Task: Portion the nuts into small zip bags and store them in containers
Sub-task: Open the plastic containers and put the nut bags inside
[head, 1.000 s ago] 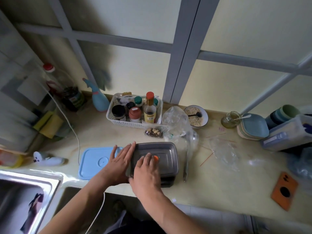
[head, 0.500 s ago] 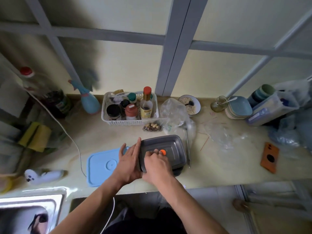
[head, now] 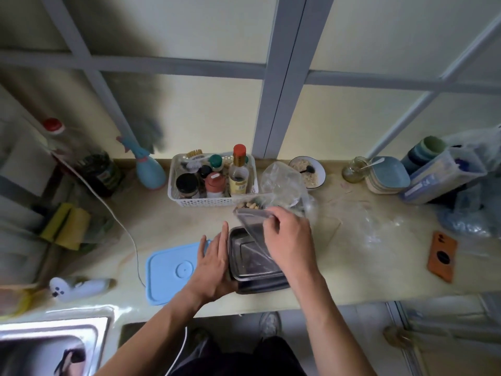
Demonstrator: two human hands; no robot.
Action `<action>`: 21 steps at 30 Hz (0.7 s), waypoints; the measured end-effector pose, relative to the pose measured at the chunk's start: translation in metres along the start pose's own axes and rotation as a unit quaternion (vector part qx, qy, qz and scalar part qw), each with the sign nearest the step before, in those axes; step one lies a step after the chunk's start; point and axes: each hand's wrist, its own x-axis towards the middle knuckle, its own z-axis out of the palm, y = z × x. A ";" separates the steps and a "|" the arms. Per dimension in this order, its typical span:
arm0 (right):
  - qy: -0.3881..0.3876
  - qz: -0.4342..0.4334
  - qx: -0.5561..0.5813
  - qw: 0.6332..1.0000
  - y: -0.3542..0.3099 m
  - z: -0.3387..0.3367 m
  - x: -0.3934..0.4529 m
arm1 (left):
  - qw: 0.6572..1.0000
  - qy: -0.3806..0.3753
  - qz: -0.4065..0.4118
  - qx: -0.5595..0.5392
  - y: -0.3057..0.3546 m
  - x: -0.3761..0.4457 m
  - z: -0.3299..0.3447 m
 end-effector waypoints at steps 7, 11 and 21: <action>0.067 0.164 0.313 0.933 0.019 -0.016 0.028 | 0.968 0.114 -0.036 -0.222 0.018 0.003 -0.045; -0.112 0.268 0.455 0.842 0.026 0.010 0.041 | 0.919 0.157 -0.149 -0.330 0.025 0.021 -0.072; -0.166 0.144 0.125 0.967 0.067 0.082 0.105 | 0.787 0.296 -0.506 -0.191 -0.020 -0.028 -0.033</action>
